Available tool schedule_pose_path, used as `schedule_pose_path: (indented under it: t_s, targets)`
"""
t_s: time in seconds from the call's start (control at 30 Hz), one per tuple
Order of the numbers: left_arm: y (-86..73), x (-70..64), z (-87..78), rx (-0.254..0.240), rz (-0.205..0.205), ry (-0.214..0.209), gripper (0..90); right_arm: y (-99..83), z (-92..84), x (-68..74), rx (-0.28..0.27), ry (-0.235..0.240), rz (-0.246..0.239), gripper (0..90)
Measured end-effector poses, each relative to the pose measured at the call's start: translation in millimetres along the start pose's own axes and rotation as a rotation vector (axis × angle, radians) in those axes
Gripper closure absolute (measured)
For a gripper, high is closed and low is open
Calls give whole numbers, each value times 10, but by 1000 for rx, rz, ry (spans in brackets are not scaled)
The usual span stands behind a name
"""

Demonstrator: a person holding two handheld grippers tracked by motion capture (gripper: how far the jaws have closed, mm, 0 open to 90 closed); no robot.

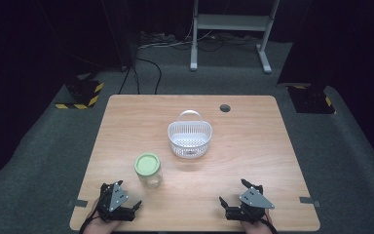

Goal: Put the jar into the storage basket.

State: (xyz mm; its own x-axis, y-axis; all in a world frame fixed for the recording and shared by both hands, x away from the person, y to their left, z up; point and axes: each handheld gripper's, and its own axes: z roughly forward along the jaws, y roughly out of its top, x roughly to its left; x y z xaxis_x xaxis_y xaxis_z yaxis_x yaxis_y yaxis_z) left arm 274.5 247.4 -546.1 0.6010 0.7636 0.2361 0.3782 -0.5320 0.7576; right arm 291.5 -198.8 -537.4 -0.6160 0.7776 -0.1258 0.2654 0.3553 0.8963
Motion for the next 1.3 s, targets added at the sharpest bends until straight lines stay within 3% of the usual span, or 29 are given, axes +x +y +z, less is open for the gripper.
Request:
schedule_pose_path:
  t_s: [0.27, 0.47, 0.67, 0.7, 0.87, 1.13, 1.3]
  targets:
    - [-11, 35, -14, -21, -27, -24, 31, 0, 0, 5, 0, 0, -6, 8]
    - [-31, 84, -41, -53, -73, -41, 18, 3, 7, 8, 6, -1, -10, 8]
    - [-39, 95, -54, -66, -91, -27, 6, 1, 2, 8, 2, 0, -9, 8]
    - [-41, 98, -66, -84, -116, -18, 6, -1, -2, 4, -2, 0, -6, 8]
    - [-39, 101, -69, -94, -137, -35, 6, 0, -1, 5, -2, 1, -7, 8]
    - [-22, 88, -81, -114, -146, -94, 8, 0, -1, 5, -2, 3, -8, 8]
    - [2, 85, -132, -164, -153, -90, 3, 1, 0, 9, -1, 5, -12, 8]
